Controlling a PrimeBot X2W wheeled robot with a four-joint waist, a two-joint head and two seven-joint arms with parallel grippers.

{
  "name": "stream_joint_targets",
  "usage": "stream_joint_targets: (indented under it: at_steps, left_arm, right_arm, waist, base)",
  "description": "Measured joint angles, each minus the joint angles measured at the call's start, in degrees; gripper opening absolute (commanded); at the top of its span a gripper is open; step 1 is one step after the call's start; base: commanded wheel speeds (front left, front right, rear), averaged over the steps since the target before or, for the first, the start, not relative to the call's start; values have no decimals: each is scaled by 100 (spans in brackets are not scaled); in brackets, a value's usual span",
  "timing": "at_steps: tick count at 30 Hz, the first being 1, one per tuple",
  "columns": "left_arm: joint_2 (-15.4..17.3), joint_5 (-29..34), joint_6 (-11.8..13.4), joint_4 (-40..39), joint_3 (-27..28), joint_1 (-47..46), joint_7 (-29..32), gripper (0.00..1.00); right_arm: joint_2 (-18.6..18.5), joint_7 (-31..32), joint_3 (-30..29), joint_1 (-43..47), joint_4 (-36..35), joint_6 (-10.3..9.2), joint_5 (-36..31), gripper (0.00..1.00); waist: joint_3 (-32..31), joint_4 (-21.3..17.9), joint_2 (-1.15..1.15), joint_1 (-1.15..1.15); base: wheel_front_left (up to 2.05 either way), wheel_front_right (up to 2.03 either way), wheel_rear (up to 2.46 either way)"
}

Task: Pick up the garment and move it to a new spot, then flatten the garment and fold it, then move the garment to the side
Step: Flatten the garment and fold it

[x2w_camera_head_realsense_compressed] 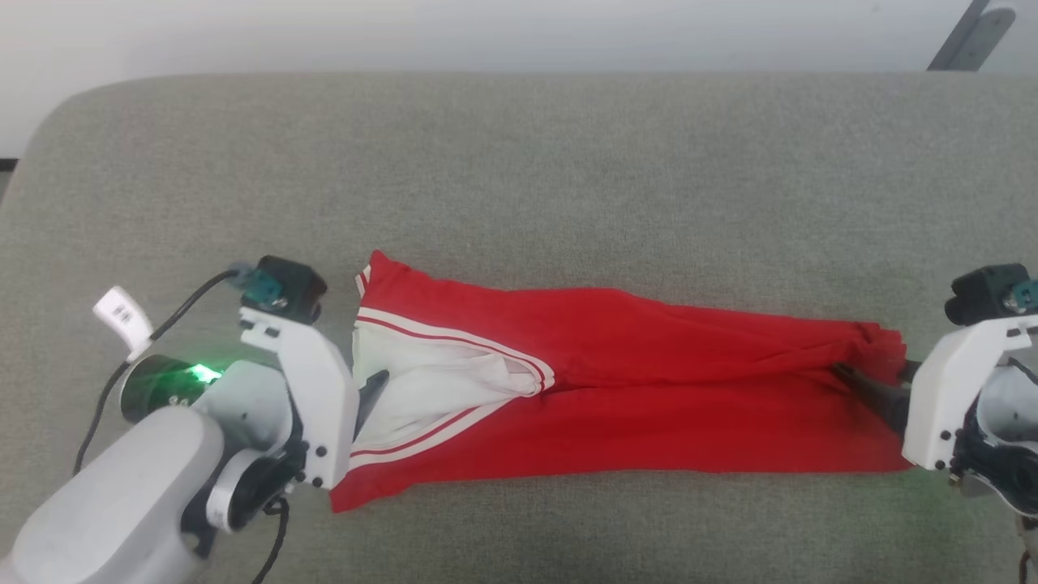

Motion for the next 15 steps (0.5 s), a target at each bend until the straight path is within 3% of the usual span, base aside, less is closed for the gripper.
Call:
stream_joint_targets:
  at_steps: [15]
  left_arm:
    - [91,189,74,-222,836,1268,-2643,100]
  right_arm:
    - [74,263,-953,227,130,0,-167,100]
  waist:
    - [-185,189,0,0]
  base:
    - [0,0,0]
